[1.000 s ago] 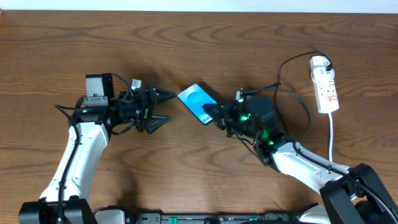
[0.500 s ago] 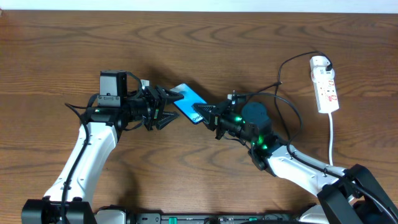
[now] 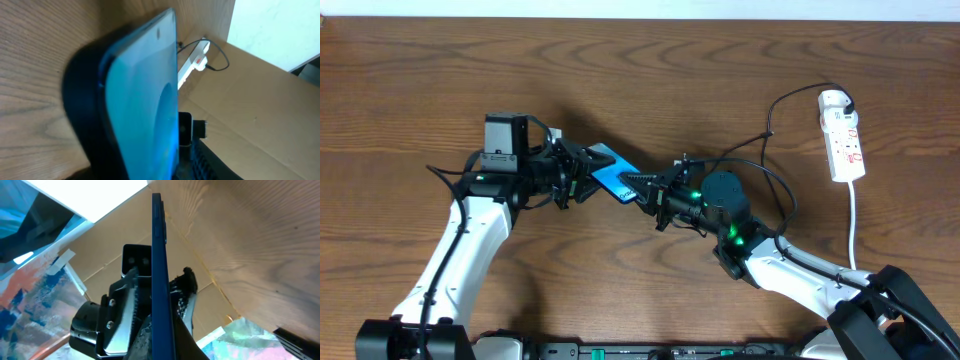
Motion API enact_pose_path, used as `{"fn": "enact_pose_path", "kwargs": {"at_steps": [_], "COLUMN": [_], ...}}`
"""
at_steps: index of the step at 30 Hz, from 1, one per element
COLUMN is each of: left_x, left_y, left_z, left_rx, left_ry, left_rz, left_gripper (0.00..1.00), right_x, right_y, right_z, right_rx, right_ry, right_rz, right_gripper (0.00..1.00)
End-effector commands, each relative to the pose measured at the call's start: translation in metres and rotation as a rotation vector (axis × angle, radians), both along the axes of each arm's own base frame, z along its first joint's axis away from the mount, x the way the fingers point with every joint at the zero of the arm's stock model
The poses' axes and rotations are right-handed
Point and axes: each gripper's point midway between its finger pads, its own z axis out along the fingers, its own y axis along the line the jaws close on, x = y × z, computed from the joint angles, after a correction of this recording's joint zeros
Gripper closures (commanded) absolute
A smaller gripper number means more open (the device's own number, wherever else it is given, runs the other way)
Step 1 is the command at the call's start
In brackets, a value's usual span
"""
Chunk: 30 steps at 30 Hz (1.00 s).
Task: Plug charger to phone and switch on socket
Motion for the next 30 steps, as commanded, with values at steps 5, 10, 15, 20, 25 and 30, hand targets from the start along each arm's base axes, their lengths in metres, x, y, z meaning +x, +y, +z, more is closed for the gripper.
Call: {"fn": "enact_pose_path", "kwargs": {"at_steps": [5,10,15,20,25,30], "left_x": [0.003,0.005,0.011,0.020,0.030,0.036], "left_y": [-0.003,-0.001,0.006,0.019,0.035,0.049], "left_z": [0.002,0.001,-0.006,-0.015,-0.025,-0.031], "left_rx": [0.014,0.029,0.080,0.166,0.262,0.339], "left_ry": [-0.026,-0.034,-0.039,-0.048,-0.060,-0.070], "left_rz": [0.000,0.012,0.052,0.118,0.191,0.249], "left_gripper": [0.75,0.92,0.92,0.92,0.93,0.93], "right_x": [-0.003,-0.004,-0.004,-0.001,0.008,0.011], "right_y": [0.002,0.003,0.003,0.001,-0.008,-0.015], "right_z": [0.015,0.014,0.014,0.014,0.014,0.015], "right_rx": [0.033,0.018,-0.014,-0.114,-0.215,-0.342], "right_ry": [-0.022,-0.047,-0.115,-0.320,-0.511,-0.786], "right_rz": [0.003,0.012,0.022,0.046,0.050,0.108], "right_gripper": [0.99,0.89,0.79,0.67,0.57,0.43]}}
